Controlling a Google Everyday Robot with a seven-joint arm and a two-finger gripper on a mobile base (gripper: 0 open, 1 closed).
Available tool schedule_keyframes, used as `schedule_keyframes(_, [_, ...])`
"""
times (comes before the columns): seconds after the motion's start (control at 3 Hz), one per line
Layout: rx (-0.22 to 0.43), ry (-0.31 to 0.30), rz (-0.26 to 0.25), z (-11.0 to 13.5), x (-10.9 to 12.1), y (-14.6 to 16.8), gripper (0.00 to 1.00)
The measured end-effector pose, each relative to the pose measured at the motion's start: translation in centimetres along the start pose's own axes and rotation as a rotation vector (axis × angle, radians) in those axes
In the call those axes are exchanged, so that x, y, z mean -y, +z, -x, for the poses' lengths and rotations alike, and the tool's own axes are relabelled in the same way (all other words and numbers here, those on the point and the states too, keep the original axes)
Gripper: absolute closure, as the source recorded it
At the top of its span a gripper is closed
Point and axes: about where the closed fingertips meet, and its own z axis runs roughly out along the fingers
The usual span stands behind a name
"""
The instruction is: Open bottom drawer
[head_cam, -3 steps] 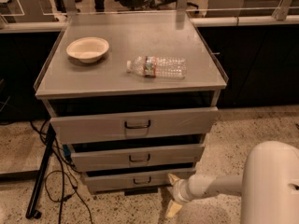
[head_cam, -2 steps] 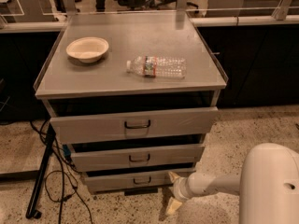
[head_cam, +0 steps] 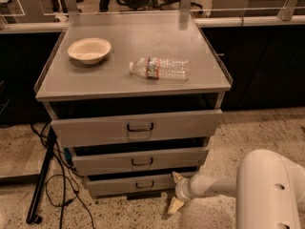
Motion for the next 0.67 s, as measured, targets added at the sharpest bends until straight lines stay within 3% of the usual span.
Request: schedule_keyframes(0.67, [-0.014, 0.041, -0.004, -0.6, 3.8, 2.4, 0.0])
